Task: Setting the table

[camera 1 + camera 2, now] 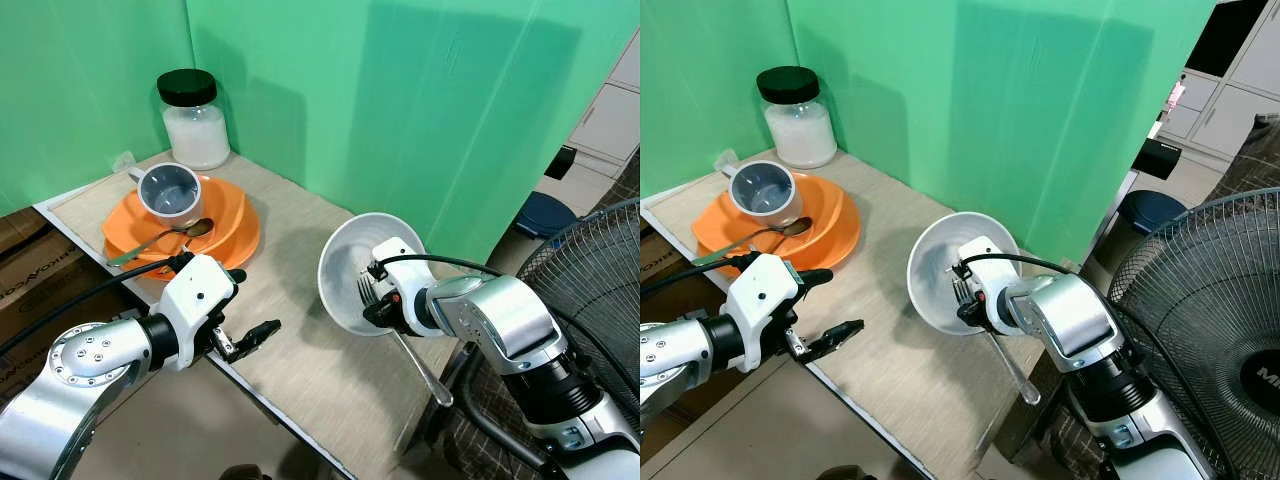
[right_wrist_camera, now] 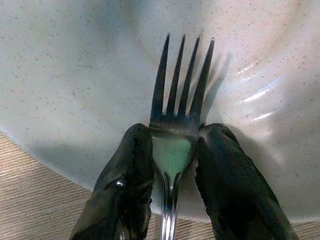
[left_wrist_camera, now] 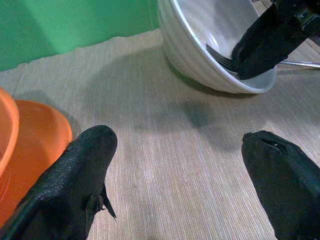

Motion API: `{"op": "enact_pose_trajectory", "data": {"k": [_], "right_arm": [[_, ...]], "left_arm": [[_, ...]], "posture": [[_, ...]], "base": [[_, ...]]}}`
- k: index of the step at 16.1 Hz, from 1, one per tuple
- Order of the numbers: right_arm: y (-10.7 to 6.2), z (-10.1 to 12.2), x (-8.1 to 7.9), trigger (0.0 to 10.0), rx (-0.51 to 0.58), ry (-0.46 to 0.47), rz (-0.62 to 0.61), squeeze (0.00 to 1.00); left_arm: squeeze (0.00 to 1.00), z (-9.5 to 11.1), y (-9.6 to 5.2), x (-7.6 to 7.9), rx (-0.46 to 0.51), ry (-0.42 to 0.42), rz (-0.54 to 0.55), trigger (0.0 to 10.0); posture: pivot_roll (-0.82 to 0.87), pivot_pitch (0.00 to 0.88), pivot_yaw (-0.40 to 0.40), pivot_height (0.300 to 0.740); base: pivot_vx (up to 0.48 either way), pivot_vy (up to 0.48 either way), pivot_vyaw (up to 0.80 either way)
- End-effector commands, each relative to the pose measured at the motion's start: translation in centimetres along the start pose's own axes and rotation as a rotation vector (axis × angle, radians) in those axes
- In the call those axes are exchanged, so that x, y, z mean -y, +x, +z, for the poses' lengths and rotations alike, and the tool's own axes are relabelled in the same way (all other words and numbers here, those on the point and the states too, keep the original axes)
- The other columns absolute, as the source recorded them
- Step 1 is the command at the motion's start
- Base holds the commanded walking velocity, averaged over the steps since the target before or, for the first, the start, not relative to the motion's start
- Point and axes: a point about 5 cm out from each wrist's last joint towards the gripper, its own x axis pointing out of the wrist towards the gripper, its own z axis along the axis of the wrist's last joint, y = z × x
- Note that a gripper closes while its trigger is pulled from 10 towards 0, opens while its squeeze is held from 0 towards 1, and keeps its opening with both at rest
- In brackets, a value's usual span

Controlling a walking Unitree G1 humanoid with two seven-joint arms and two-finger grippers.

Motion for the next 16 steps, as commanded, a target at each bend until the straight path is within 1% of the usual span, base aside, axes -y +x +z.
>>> {"op": "enact_pose_trajectory", "data": {"k": [1, 5, 9, 13, 14, 16], "right_arm": [[0.3, -0.9, 0.3, 0.0, -0.038, 0.019, -0.009, 0.00], [-0.2, -0.4, 0.4, 0.0, -0.002, 0.024, -0.018, 0.00], [-1.0, 0.4, 1.0, 0.0, 0.054, 0.029, -0.032, 0.00], [-3.1, 1.7, 2.2, 0.0, 0.137, 0.048, -0.065, 0.00], [-3.7, 2.0, 2.5, 0.0, 0.153, 0.046, -0.071, 0.00], [-5.5, 2.5, 3.2, 0.0, 0.199, 0.046, -0.089, 0.00]], "left_arm": [[0.36, -0.1, 0.1, -0.1, -0.011, 0.008, -0.008, 10.0], [0.35, 0.1, 0.2, -0.2, -0.007, 0.013, -0.009, 10.0], [0.36, 0.6, 0.3, 0.0, 0.027, 0.005, -0.041, 10.0], [0.36, 1.3, 0.1, 0.7, 0.080, -0.023, -0.133, 10.0], [0.36, 1.5, 0.1, 0.8, 0.093, -0.037, -0.156, 10.0], [0.36, 1.7, 0.0, 1.6, 0.117, -0.090, -0.232, 10.0]], "posture": [[0.14, 0.000, -0.020, 0.740], [0.14, 0.000, -0.012, 0.740], [0.14, 0.000, -0.007, 0.740], [0.12, 0.000, 0.003, 0.740], [0.12, 0.000, 0.005, 0.740], [0.12, 0.000, 0.003, 0.740]], "base": [[0.000, 0.000, 0.00], [0.000, 0.000, 0.00], [0.000, 0.000, 0.00], [0.000, 0.000, 0.00], [0.000, 0.000, 0.00], [0.000, 0.000, 0.00]]}}
